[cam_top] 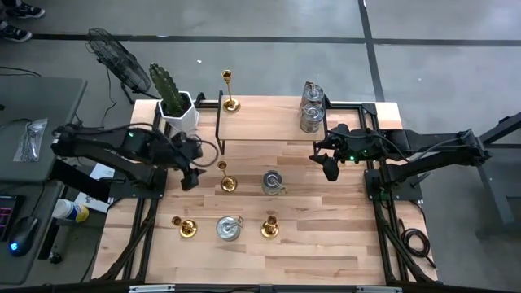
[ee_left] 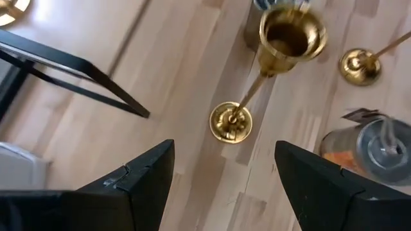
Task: Pick & Place candle stick holders
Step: Align the gold candle holder with the other gold candle holder on the shelf
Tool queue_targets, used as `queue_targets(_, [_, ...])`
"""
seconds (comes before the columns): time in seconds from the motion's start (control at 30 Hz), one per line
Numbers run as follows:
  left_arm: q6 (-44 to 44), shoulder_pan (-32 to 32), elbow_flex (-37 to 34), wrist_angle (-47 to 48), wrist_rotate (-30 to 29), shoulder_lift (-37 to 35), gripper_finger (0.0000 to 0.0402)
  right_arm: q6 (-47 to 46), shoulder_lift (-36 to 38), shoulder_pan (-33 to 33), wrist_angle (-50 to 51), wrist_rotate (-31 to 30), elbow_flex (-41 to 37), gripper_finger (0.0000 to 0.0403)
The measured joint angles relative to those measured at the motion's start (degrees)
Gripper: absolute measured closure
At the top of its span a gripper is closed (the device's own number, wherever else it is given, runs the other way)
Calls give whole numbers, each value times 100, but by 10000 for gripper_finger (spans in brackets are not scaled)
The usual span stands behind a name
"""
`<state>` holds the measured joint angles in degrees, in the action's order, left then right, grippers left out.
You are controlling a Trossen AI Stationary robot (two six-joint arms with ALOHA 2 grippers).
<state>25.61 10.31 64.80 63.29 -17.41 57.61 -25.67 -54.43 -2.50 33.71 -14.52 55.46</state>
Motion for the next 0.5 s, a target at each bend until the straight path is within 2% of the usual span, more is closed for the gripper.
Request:
queue_targets(0.17, [-5,0,-758,-1321,118,-2,137,0,0,0,-2,2,0,169])
queue_targets(0.4, [-75,-2,-1574,-2443,200,-2,137,-2,0,0,-4,4,0,169])
queue_targets(0.5, [-105,-7,-1814,-3200,188,-2,137,-4,0,0,-4,-1,0,169])
